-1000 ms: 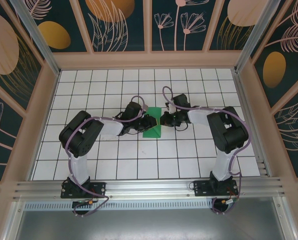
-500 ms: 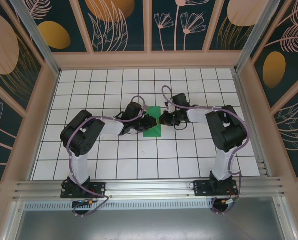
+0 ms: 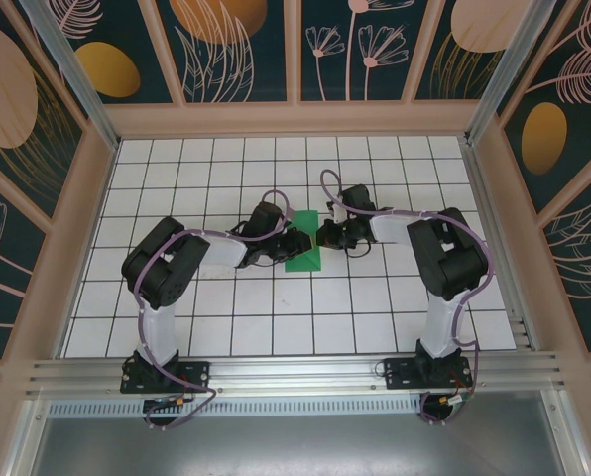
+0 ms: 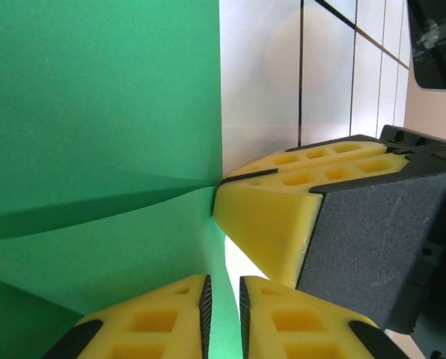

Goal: Fold a paper plane with a square sheet of paper (pick it up from the middle)
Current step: Fold the triangle a second time at the center of the table.

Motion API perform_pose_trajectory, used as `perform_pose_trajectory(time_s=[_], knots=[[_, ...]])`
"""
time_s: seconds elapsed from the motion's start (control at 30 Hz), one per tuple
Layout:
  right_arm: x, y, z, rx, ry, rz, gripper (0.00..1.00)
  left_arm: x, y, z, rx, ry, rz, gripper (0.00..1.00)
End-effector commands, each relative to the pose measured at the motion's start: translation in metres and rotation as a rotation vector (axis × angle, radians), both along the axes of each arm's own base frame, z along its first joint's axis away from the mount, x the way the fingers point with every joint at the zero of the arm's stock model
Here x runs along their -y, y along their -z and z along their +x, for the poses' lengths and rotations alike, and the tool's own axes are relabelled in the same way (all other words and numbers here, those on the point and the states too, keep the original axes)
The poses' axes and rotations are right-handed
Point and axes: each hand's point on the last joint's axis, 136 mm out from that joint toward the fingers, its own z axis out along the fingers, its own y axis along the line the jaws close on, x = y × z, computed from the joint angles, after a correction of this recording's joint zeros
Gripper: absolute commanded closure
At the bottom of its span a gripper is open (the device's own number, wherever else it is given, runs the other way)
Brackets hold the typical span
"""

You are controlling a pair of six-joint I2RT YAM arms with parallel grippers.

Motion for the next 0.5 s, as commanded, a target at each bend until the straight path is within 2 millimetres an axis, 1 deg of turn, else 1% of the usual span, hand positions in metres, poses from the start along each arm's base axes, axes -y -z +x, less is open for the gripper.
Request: perform_pose_trajectory(time_s=[0.0,0.47], knots=[[-0.0001,0.0047,0.0062,-0.002,0.004,-0.02,0.91,0.0036,0.005,-0.0004,0.001,0.023,0.014,0.8],[-0.0031,0.0029,0.0104,-0.028,0.038,0.007,0.91,0.0022,0.0095,-0.0007,-0.006,0.021,0.024,0.8]])
